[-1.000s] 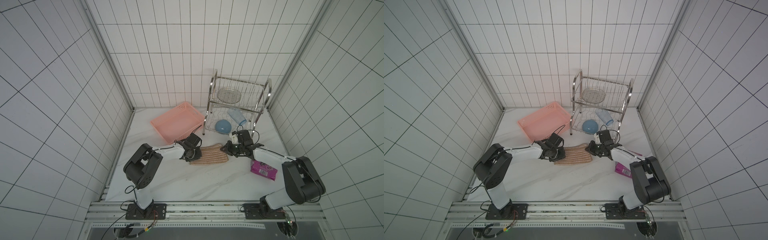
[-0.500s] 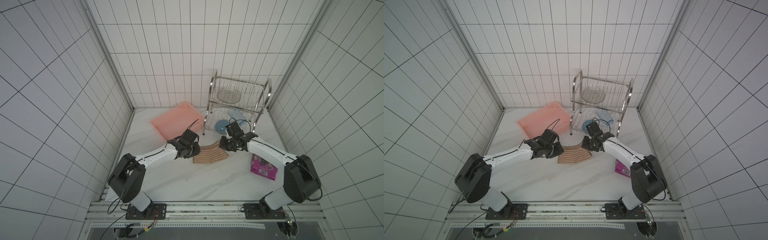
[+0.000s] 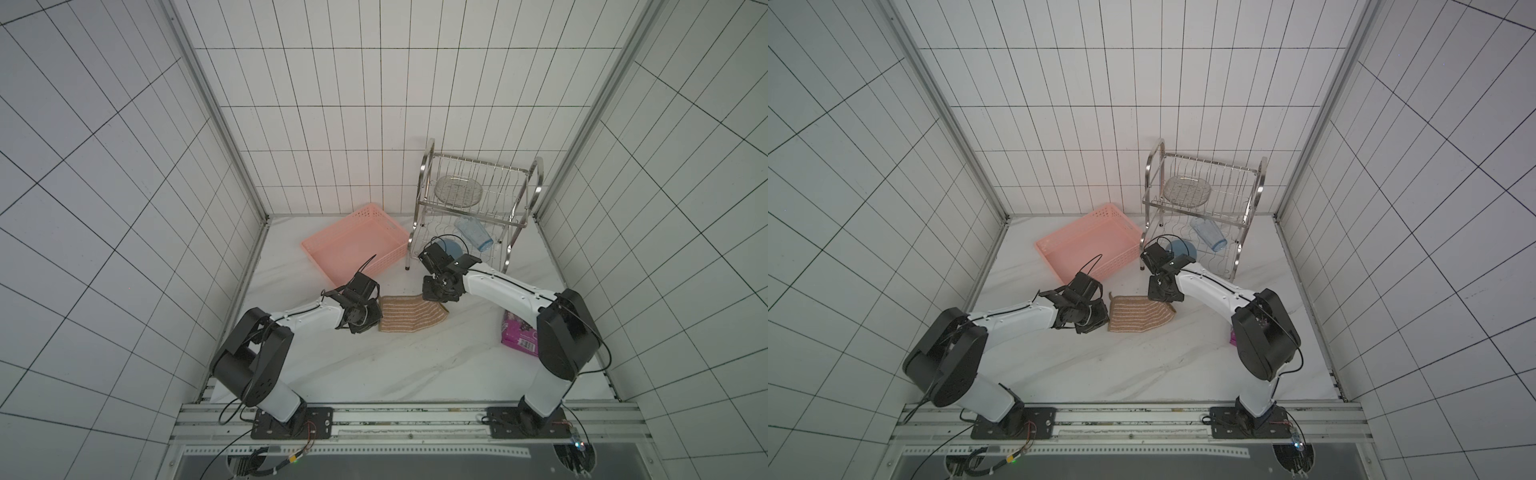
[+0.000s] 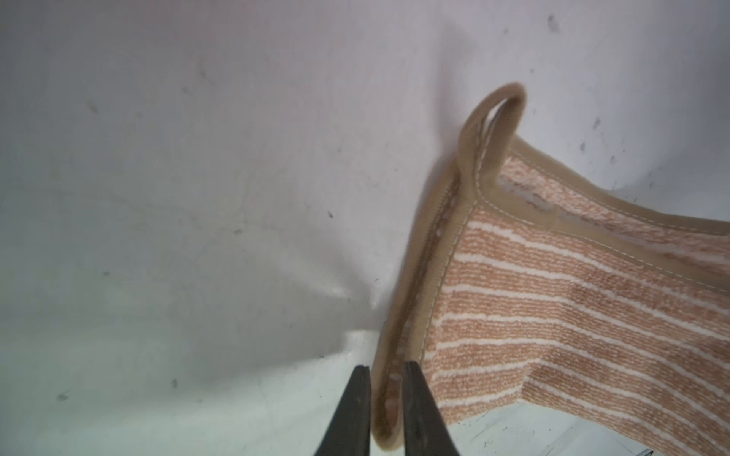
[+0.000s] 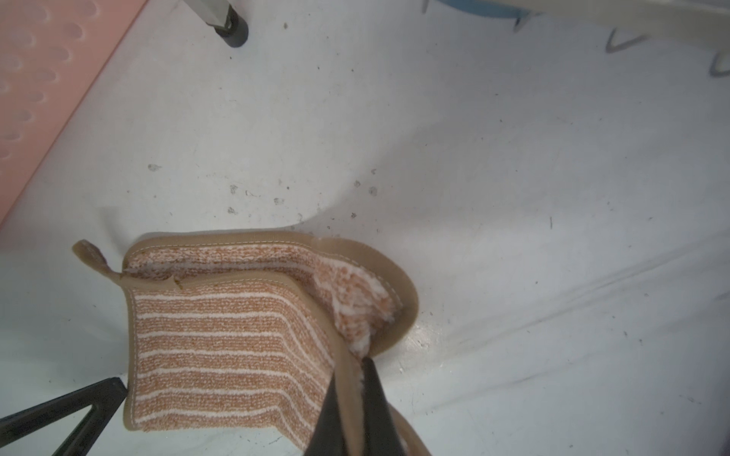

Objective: Fold the square dishcloth
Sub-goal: Fold the cleaning item at the center of the board.

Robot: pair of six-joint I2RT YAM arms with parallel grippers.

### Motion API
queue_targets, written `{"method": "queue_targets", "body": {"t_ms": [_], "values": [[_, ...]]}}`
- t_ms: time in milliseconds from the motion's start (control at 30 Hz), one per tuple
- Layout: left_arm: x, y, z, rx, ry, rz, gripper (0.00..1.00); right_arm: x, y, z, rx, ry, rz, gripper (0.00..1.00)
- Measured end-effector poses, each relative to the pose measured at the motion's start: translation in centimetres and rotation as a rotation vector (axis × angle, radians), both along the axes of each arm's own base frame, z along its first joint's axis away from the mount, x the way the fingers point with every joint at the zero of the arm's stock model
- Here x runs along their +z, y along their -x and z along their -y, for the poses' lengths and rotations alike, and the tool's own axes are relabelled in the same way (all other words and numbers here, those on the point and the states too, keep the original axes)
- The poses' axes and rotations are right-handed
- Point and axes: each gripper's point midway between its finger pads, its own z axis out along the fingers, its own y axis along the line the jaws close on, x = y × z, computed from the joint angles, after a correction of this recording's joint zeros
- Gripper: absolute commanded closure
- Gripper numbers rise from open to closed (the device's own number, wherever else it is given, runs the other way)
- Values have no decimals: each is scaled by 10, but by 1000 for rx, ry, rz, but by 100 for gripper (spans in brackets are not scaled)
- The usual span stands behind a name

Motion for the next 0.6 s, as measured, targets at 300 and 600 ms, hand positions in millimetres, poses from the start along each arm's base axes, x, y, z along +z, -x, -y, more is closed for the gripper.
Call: {"method": "queue_targets", "body": {"t_ms": [300, 600], "values": [[-6, -6, 18, -15, 85, -7, 94, 6, 5, -27, 57, 23, 12, 92], [-7, -7, 22, -5, 112, -5, 97, 4, 9, -56, 97, -14, -4, 86]]}}
